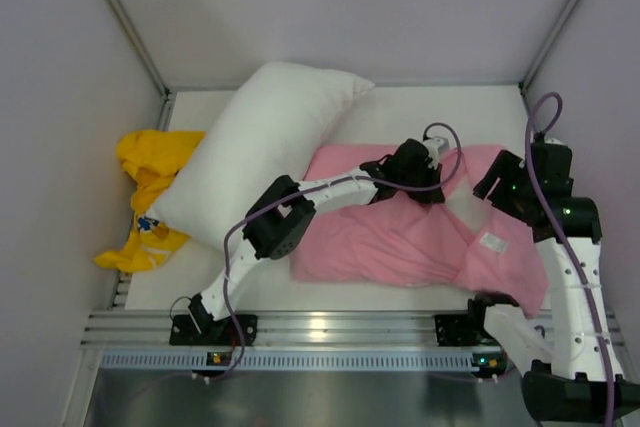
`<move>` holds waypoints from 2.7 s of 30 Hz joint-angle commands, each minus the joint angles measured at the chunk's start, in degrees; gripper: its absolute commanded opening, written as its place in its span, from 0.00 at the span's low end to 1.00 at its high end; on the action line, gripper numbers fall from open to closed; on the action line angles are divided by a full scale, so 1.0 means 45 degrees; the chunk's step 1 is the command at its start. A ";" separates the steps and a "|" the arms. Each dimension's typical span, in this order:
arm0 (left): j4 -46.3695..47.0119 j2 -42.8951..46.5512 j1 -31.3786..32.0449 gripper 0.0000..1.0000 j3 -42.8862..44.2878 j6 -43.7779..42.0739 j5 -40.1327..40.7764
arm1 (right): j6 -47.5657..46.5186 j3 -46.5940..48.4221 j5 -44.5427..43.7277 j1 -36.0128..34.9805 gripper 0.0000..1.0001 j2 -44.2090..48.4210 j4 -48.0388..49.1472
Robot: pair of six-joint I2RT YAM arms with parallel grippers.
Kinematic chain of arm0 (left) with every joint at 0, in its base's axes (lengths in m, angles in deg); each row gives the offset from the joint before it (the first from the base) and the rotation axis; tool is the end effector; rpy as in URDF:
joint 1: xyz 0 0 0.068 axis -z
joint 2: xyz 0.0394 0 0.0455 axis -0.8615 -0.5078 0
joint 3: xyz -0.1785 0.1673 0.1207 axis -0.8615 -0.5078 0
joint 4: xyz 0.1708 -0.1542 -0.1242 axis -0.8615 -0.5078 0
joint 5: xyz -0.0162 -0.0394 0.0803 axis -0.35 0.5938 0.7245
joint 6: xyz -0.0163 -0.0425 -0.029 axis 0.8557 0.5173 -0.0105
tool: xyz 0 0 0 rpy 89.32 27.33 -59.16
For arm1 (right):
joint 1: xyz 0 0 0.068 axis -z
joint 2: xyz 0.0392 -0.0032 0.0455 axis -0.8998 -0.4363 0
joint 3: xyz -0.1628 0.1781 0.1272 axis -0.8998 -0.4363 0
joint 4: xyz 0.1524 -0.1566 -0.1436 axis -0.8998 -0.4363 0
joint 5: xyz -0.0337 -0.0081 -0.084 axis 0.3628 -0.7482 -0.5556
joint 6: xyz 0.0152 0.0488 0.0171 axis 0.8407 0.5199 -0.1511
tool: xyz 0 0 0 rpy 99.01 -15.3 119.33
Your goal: Remove the pillowcase from the pillow
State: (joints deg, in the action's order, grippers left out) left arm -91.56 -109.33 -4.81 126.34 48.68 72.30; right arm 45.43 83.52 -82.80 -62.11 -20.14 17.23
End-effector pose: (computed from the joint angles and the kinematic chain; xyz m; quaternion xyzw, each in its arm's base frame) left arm 0.3099 -0.4551 0.1848 0.2573 0.8247 -0.4213 0.2760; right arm 0.1477 -0.0072 0.3588 0.2386 0.8856 0.0594 0.3939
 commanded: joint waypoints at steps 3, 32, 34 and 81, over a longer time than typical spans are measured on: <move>0.0406 0.2193 -0.0722 0.00 -0.2897 -0.0539 0.1569 | -0.0352 -0.0522 0.1212 0.0020 0.61 -0.0529 0.0185; 0.3863 0.5144 -0.3008 0.00 -0.7357 0.0613 0.0301 | 0.2715 -0.2046 -0.3256 -0.1077 0.19 -0.5761 0.1477; 0.4039 0.5435 -0.3146 0.00 -0.7649 0.0652 0.0066 | 0.2695 -0.1930 -0.3666 -0.0587 0.19 -0.5744 0.1535; 0.5426 0.6374 -0.2619 0.00 -0.8725 0.1512 -0.2181 | 0.0411 0.0843 -0.5718 -0.0587 0.00 -0.9591 0.5013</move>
State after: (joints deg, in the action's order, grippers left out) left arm -67.38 -84.79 -16.43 86.78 56.66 62.01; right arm 47.22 84.62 -100.19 -69.36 -63.50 40.61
